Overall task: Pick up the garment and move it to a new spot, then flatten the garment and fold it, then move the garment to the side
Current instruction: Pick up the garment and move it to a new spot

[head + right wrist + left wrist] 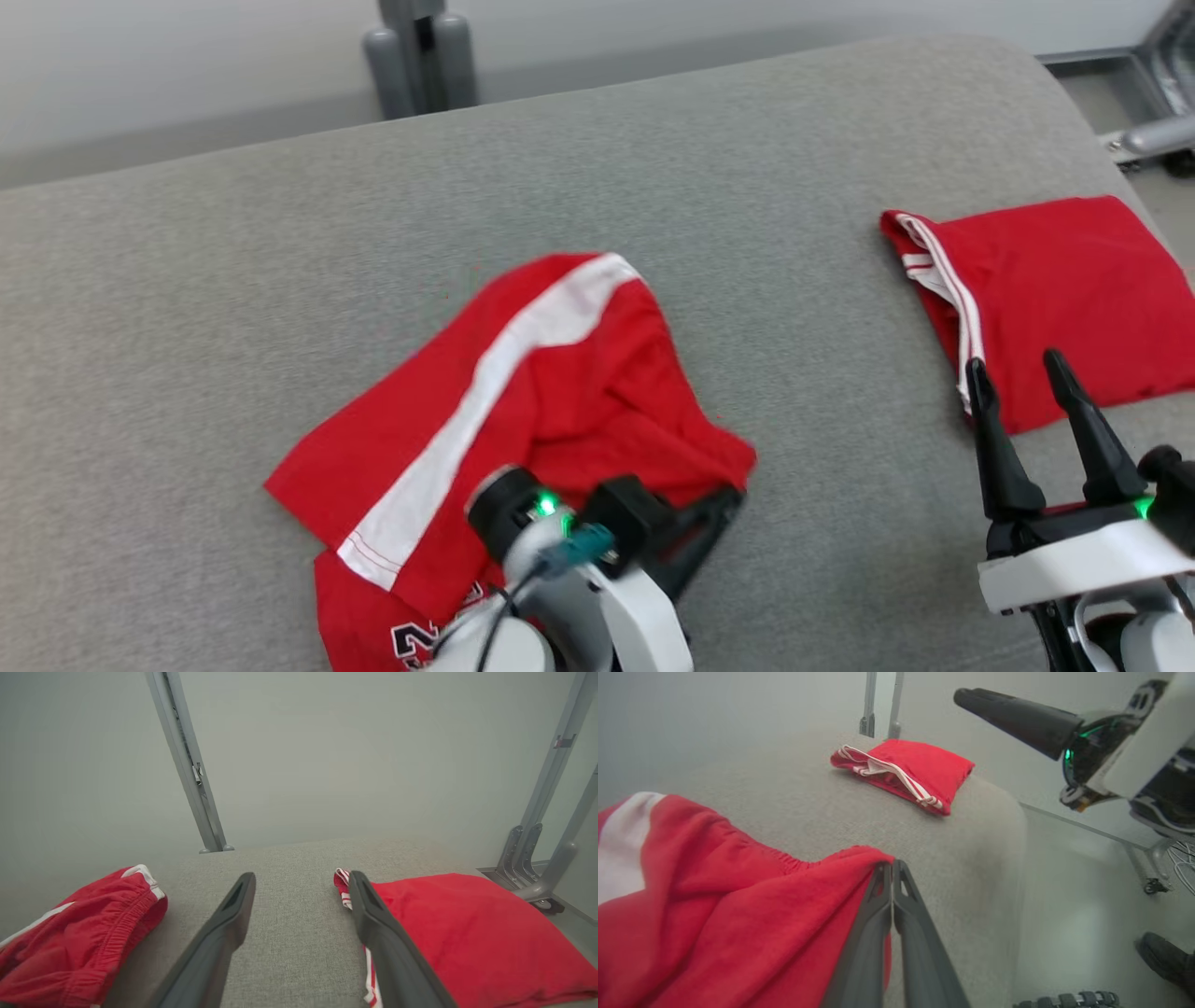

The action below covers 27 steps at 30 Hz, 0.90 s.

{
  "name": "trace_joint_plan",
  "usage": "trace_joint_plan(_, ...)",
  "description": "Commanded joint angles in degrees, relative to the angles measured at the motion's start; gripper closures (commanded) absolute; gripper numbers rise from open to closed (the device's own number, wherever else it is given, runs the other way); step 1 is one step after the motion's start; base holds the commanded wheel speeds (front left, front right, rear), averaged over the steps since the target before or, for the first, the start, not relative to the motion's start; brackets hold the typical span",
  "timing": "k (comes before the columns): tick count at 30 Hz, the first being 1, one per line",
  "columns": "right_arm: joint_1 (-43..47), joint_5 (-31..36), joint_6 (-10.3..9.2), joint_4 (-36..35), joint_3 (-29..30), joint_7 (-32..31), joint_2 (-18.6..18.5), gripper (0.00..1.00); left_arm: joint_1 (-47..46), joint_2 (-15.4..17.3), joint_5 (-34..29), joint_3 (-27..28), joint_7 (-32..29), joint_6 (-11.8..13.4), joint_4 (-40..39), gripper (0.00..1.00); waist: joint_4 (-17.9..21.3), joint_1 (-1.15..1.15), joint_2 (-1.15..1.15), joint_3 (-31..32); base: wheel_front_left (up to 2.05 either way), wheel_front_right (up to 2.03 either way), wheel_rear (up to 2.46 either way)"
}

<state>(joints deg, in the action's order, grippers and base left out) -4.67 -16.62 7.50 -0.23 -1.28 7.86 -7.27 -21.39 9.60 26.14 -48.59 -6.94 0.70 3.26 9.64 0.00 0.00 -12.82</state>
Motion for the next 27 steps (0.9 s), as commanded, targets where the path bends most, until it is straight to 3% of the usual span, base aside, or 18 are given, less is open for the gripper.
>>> trace_joint_plan(1,0.71,-0.10,-0.02,0.54,0.19,0.54,0.17,0.00,-0.30,0.15,-0.36,-0.66,-0.47,-0.66,0.74,1.00,1.91,0.00,0.00,-0.63,0.00,0.00,0.00)
trace_joint_plan(5,1.74,-0.69,-0.02,1.82,0.33,1.26,1.08,0.00,1.17,-0.24,0.80,-4.67,-2.79,-3.80,3.82,1.00,2.60,0.00,0.00,-0.82,0.00,0.00,0.00)
trace_joint_plan(9,2.07,-0.89,-0.02,2.56,0.22,1.87,1.70,0.00,2.10,-0.31,1.95,-5.60,-3.39,-4.54,5.89,1.00,1.96,0.00,0.00,-0.83,0.00,0.00,0.00)
trace_joint_plan(10,1.96,-0.89,-0.02,2.78,0.25,1.83,1.75,0.00,2.01,-0.18,1.74,-5.52,-2.93,-4.36,6.17,0.72,1.51,0.00,0.00,-0.78,0.00,0.00,0.00)
trace_joint_plan(11,1.78,-0.87,-0.02,2.94,0.22,1.90,1.71,0.00,2.03,-0.18,1.78,-5.49,-2.36,-4.41,6.24,0.00,0.98,0.00,0.00,-0.70,0.00,0.00,0.00)
trace_joint_plan(15,0.93,-0.53,-0.02,3.23,0.19,1.96,0.83,0.00,3.65,-0.04,2.81,-4.69,0.81,-4.49,5.40,0.00,-1.49,0.00,0.00,0.07,0.00,0.00,0.00)
trace_joint_plan(18,0.69,-0.17,-0.02,2.68,0.34,1.58,0.19,0.00,4.84,0.39,3.31,-2.49,4.23,-2.61,3.64,0.00,-3.60,0.00,0.00,0.93,0.00,0.00,0.00)
trace_joint_plan(27,0.41,0.89,-0.02,0.90,1.25,0.41,-0.65,0.00,7.08,4.17,4.14,11.88,15.63,8.02,-2.67,0.00,-8.70,0.00,0.00,3.91,0.00,0.00,0.00)
